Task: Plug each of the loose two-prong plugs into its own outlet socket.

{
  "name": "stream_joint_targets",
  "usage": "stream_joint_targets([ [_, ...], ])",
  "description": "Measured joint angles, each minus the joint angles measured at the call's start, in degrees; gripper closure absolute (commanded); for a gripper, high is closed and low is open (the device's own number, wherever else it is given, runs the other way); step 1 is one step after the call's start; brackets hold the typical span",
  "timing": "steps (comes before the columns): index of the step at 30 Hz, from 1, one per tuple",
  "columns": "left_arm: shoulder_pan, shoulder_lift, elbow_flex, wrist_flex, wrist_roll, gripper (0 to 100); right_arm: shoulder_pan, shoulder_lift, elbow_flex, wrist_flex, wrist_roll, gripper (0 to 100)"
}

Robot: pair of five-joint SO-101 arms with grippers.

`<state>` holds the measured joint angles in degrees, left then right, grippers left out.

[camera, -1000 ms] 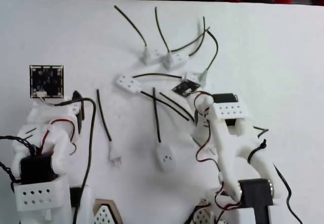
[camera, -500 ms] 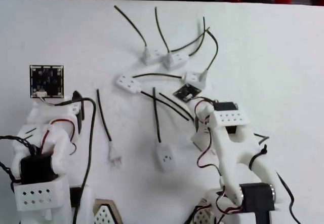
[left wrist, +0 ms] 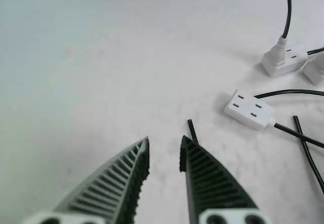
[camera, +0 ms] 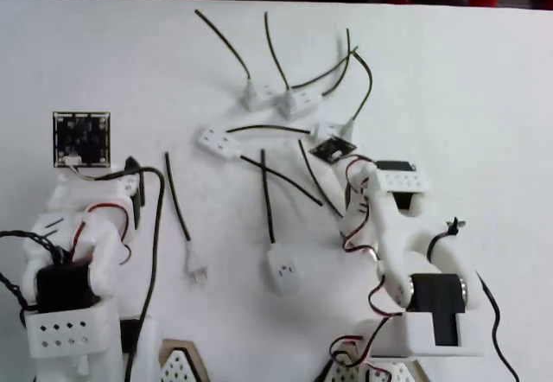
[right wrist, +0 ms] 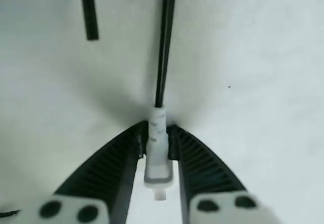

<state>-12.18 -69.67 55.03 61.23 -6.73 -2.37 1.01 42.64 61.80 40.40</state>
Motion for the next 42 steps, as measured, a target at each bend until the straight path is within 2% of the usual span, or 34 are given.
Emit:
stream_joint_targets([
  [5, 0.0, 0.0, 0.0, 0.0, 0.0, 88, 0.1, -2.4, 0.5, 0.1, 0.0, 97.8],
  [10, 0.0, 0.0, 0.0, 0.0, 0.0, 88, 0.0, -3.9, -0.3, 4.6, -0.1, 91.8],
  [20, 0.0, 0.0, 0.0, 0.0, 0.0, 88, -0.2, -3.9, -0.6, 8.3, 0.0, 94.9],
  [22, 0.0, 0.0, 0.0, 0.0, 0.0, 88, -0.2, -3.9, -0.6, 8.4, 0.0, 98.2],
  [28, 0.0, 0.0, 0.0, 0.0, 0.0, 88, -0.2, -5.3, -1.1, 10.5, 0.0, 98.1],
  [35, 0.0, 0.0, 0.0, 0.0, 0.0, 88, -0.2, -19.4, -7.6, 23.8, 0.1, 98.1],
  [38, 1.1, 0.0, 0.0, 0.0, 0.0, 88, -0.2, -28.5, -8.3, 26.0, 0.0, 98.1],
  [42, 6.9, 0.0, 0.0, 0.0, -3.8, 86, -0.3, -38.2, -8.3, 25.9, -6.7, 98.1],
])
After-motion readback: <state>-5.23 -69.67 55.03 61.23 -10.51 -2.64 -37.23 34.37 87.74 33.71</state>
